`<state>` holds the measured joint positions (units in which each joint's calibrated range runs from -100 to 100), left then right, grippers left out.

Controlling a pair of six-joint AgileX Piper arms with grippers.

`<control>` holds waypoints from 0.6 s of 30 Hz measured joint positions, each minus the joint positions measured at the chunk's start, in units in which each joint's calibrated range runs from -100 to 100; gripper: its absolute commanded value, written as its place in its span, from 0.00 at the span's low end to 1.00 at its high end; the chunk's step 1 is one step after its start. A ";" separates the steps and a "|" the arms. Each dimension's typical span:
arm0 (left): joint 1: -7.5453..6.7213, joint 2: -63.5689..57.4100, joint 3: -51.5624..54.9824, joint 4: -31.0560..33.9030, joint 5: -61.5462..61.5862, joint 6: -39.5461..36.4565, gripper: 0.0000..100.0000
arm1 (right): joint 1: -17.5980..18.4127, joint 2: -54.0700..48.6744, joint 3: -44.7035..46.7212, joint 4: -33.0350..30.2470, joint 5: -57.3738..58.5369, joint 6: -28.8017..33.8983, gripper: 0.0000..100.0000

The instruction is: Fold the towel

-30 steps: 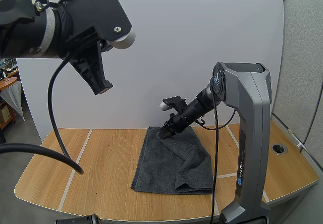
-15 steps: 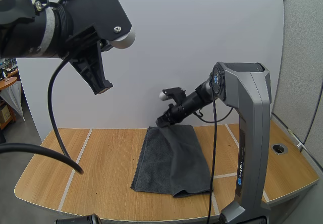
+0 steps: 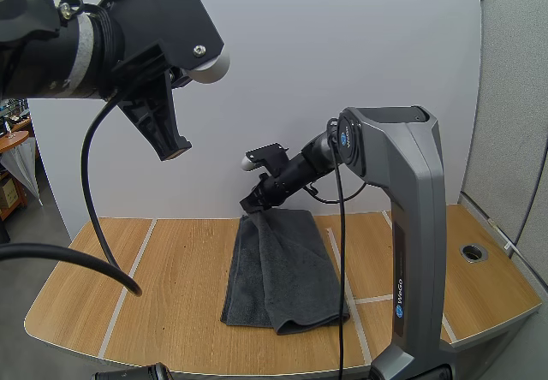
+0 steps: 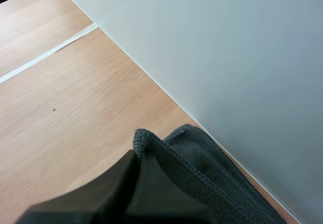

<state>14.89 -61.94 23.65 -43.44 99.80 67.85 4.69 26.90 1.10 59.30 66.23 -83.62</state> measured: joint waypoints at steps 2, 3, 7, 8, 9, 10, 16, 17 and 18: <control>0.00 0.00 0.00 0.00 0.00 0.00 0.00 | -0.02 0.75 -0.31 -0.01 -0.18 0.00 0.00; 0.00 0.00 0.00 0.00 0.00 0.00 0.00 | -0.02 1.36 -0.50 -0.01 -0.36 0.00 0.00; 0.00 -0.15 0.00 0.00 0.00 0.00 0.00 | -0.02 3.89 -1.13 0.19 -0.74 0.00 0.00; 0.00 -0.15 0.00 0.00 0.00 0.00 0.00 | -0.02 4.25 -1.13 0.24 -0.74 0.00 0.08; 0.00 -0.15 0.00 0.00 0.00 0.00 0.00 | -0.02 4.55 -1.13 0.27 -0.74 0.00 0.23; 0.00 -0.15 0.00 0.00 0.00 0.00 0.00 | -0.02 4.81 -1.13 0.41 -0.95 0.00 0.38; 0.00 -0.27 0.00 0.00 0.00 0.00 0.00 | 0.19 4.94 -1.42 2.27 -0.35 0.00 1.00; 0.00 -0.27 0.00 0.00 0.00 0.00 0.00 | 0.19 4.94 -1.42 2.44 0.15 0.41 1.00; 0.00 -0.42 0.00 0.00 0.00 0.00 0.00 | 0.19 4.80 -1.42 2.44 0.55 0.73 1.00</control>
<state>14.89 -62.35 23.65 -43.44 99.80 67.85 4.88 31.70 -0.32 61.74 66.78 -82.88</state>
